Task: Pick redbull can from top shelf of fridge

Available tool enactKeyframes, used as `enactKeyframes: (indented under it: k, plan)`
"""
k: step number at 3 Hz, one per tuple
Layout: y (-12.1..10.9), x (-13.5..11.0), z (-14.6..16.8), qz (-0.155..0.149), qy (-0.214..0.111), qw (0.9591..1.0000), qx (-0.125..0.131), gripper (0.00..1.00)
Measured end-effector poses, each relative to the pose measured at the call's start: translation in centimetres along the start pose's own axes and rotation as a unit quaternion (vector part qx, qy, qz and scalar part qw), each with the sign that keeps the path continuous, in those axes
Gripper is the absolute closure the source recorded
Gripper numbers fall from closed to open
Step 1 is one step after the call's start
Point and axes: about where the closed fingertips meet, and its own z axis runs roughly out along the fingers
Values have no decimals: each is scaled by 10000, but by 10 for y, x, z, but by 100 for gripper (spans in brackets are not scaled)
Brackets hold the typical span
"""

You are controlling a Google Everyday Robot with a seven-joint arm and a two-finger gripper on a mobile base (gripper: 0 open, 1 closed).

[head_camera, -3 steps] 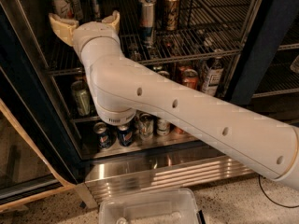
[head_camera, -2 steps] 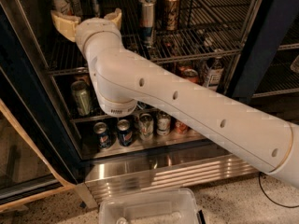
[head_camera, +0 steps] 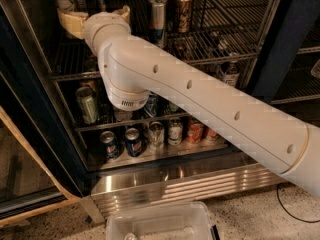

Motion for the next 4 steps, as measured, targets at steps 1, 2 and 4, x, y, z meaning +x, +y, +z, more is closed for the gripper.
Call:
enactKeyframes:
  k: [1, 2, 4]
  plan:
    - [-9, 1, 13, -34, 171, 9998, -15, 16]
    - [-27, 3, 24, -43, 286, 9995, 103, 5]
    - [-27, 3, 24, -43, 286, 9995, 103, 15]
